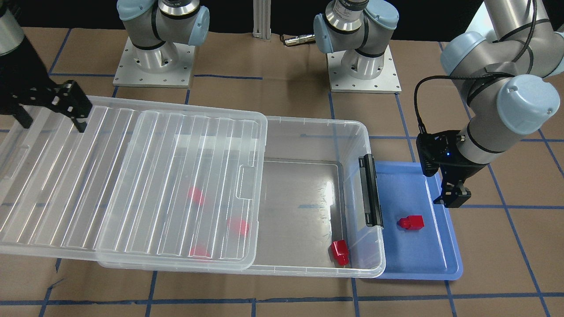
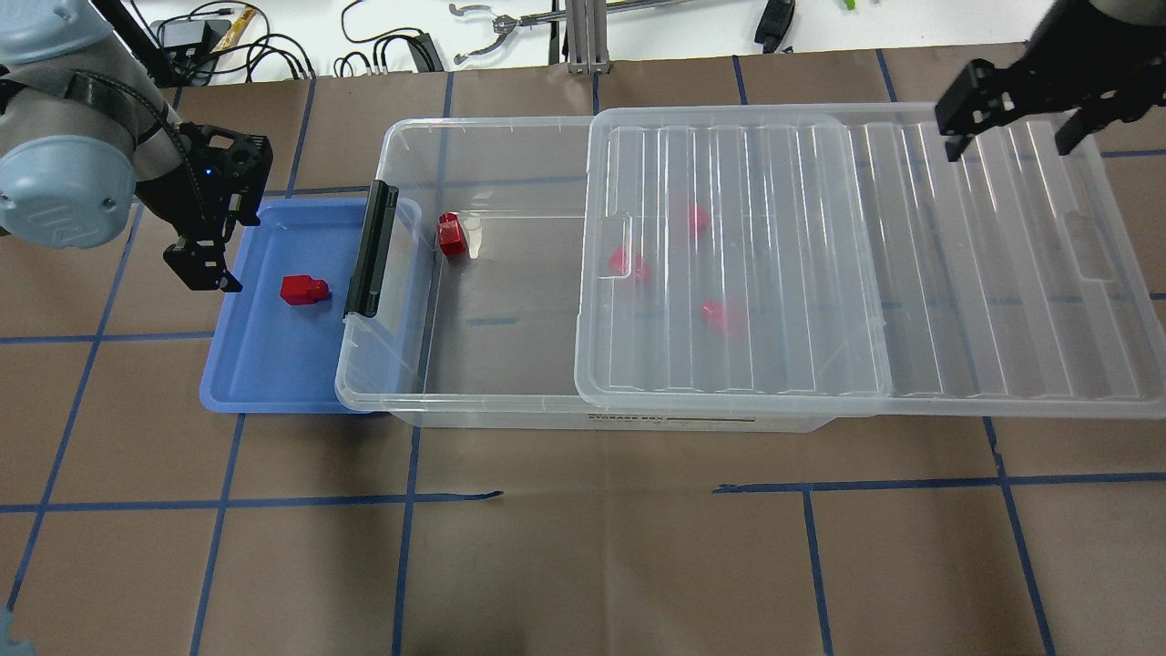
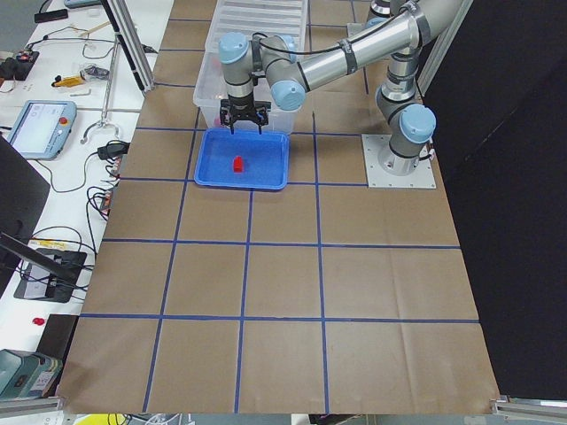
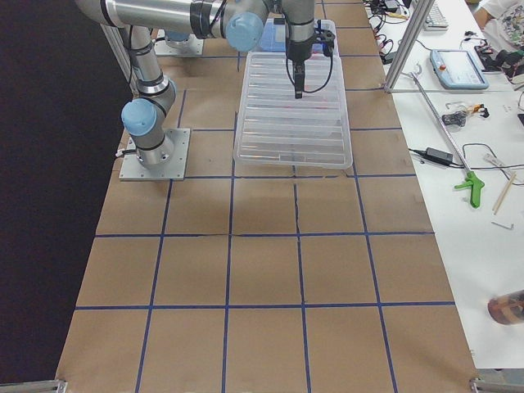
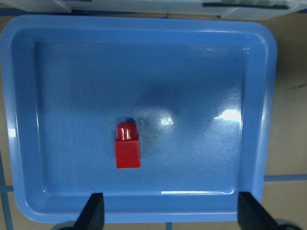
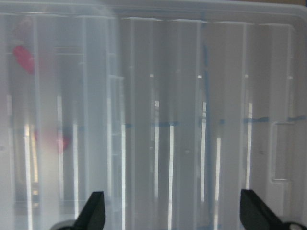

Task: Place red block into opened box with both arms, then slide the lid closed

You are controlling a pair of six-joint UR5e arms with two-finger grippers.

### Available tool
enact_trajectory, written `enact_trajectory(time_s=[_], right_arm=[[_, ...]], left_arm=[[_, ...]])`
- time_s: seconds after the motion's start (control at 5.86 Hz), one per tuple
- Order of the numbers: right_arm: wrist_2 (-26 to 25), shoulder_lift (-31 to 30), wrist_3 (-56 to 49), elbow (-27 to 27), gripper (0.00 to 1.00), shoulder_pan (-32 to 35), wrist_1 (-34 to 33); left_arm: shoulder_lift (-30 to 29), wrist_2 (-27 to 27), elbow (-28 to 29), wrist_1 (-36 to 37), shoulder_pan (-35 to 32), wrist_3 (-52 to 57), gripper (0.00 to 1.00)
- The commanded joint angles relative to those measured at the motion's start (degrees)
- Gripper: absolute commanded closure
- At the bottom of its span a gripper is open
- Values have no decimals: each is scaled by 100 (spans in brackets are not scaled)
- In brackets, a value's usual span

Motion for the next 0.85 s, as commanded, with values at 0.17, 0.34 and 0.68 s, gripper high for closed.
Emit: enact_trajectory(time_s=[0.17, 0.34, 0.68], right_arm=[[236, 169, 1171, -273, 0, 1033, 448], [253, 152, 1119, -316, 0, 990, 815], [262, 109, 1092, -299, 0, 954, 854]], left_arm=[[-849, -152, -15, 726, 6, 65, 4], [-963, -152, -120, 997, 6, 65, 4], [-1392, -108, -358, 1761, 6, 48, 4]])
